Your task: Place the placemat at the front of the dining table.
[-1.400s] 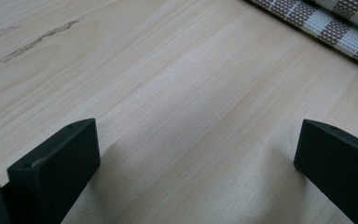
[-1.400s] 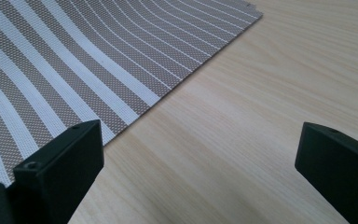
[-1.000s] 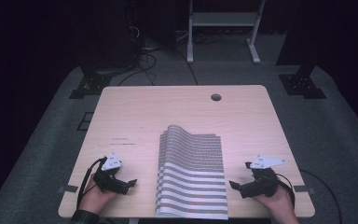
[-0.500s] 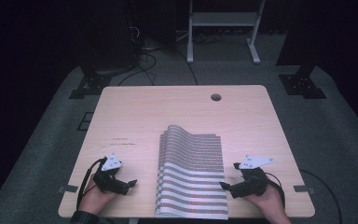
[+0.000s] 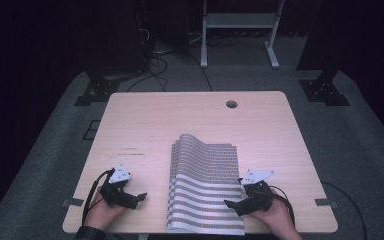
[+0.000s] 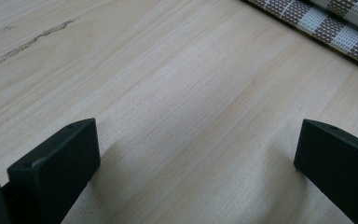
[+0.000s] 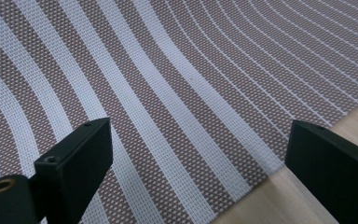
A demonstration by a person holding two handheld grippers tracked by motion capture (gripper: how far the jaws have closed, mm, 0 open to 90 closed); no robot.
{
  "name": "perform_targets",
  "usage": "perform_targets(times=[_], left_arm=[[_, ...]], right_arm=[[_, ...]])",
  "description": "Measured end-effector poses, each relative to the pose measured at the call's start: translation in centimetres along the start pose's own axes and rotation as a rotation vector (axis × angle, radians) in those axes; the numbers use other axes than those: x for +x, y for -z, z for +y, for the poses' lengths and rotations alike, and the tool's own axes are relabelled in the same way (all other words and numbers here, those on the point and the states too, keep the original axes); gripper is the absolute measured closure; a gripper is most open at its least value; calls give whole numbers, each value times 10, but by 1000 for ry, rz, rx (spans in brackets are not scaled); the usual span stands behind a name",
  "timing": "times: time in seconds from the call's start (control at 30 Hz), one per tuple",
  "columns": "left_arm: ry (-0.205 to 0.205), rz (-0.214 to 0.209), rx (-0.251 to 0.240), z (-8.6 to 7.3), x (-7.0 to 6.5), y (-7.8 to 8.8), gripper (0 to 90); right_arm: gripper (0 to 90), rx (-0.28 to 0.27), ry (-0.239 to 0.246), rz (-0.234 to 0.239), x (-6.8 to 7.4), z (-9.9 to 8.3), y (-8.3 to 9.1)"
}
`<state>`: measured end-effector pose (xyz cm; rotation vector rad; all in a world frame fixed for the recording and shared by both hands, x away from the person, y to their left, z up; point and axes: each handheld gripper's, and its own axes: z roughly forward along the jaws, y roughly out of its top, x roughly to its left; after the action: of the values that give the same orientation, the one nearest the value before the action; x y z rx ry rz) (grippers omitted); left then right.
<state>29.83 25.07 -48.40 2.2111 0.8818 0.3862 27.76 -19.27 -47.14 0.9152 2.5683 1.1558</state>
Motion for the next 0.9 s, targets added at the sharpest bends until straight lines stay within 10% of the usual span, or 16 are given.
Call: perform_targets(times=[0.43, 0.9], left_arm=[[-1, -2, 0, 0, 0, 0, 0], [-2, -2, 0, 0, 0, 0, 0]], right_arm=[[86, 48, 87, -16, 12, -2, -12], [175, 30, 68, -31, 11, -3, -9]])
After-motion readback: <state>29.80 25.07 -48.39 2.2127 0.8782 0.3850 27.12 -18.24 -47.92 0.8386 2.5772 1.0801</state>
